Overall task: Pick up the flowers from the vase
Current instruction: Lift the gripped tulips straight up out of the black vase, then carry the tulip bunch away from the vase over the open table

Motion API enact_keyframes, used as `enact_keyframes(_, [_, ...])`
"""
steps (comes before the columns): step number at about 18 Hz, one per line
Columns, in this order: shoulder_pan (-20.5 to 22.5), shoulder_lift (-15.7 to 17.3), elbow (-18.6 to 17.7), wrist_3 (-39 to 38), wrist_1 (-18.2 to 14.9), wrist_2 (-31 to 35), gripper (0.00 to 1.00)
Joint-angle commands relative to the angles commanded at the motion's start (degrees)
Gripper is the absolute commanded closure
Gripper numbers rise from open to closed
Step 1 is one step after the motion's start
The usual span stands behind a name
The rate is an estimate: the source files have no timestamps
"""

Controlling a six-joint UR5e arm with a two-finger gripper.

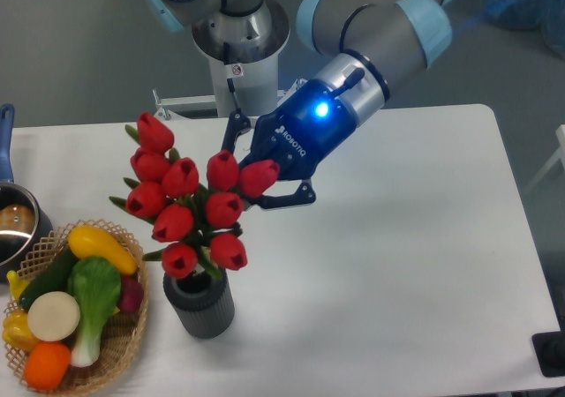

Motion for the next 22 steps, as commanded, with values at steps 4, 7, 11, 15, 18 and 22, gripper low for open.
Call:
enact_keyframes(4, [1.67, 0.27, -0.09, 0.44, 0.09, 0.26, 0.79])
enact_keyframes(7, [2.63, 0.96, 0.52, 1.23, 0.0, 1.22, 0.79])
enact_keyframes(11, [4.13, 3.25, 0.79, 2.37, 0.0, 16.57, 0.79])
enact_keyframes(15, [4.39, 3.43, 0.79, 2.37, -0.09, 23.63, 0.79])
enact_keyframes(18, [5.53, 3.17, 1.06, 4.12, -0.09, 27.94, 0.78])
enact_keyframes(22, [6.68, 2.2, 0.79, 9.91, -0.35, 33.37, 0.78])
